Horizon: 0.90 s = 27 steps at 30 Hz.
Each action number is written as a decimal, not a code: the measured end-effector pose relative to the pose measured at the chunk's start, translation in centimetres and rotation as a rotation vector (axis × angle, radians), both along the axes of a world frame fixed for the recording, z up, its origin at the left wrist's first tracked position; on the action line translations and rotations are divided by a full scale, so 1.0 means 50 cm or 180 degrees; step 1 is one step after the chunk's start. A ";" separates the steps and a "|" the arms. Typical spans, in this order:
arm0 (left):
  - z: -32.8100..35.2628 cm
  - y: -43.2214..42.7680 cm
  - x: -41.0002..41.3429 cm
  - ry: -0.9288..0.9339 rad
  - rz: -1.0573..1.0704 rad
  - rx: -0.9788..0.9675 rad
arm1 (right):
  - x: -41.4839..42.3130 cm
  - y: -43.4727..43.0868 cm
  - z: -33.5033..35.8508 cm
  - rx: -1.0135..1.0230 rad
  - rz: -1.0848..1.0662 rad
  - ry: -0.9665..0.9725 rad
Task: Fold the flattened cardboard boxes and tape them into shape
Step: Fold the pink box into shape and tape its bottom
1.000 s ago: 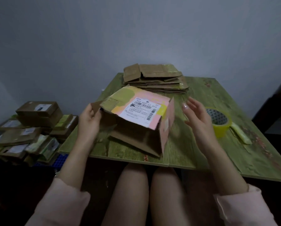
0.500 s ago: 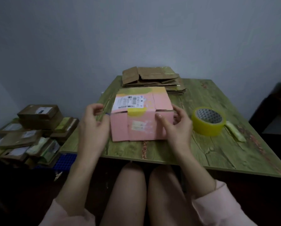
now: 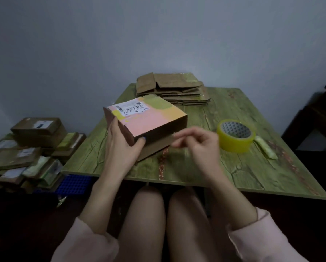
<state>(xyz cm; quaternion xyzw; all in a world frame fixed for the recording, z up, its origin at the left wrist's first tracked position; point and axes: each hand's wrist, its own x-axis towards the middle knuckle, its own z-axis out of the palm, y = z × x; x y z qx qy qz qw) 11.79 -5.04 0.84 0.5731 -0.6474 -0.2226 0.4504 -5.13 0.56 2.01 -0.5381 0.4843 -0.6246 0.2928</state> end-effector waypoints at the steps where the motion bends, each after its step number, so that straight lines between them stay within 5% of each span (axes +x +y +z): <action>1: -0.002 -0.001 0.004 0.0004 0.0038 -0.0038 | -0.018 -0.007 0.008 -0.0155 -0.0435 -0.0201; 4: -0.013 -0.008 0.022 0.0391 -0.0032 -0.0089 | -0.065 -0.039 0.025 -0.0222 -0.0897 -0.0487; 9: -0.024 -0.048 0.051 0.1275 -0.0419 -0.0010 | -0.062 -0.067 0.012 0.1020 0.0244 0.0917; 12: -0.006 -0.067 0.051 0.1495 -0.0531 0.0069 | -0.037 -0.070 0.012 0.0931 0.0824 0.0963; 15: 0.003 -0.075 0.046 0.1644 -0.0555 -0.0060 | -0.016 -0.066 0.003 0.0665 0.0421 0.0982; 19: -0.023 -0.081 0.026 0.1063 -0.0640 0.0044 | 0.010 -0.048 -0.017 0.0473 -0.0439 0.1126; 23: -0.052 -0.068 0.018 0.0848 -0.0470 -0.0012 | -0.008 -0.046 -0.048 0.0776 -0.0445 0.1303; 27: -0.056 -0.048 0.022 -0.0051 -0.0301 0.0056 | -0.013 -0.040 -0.074 0.1037 -0.0589 0.1551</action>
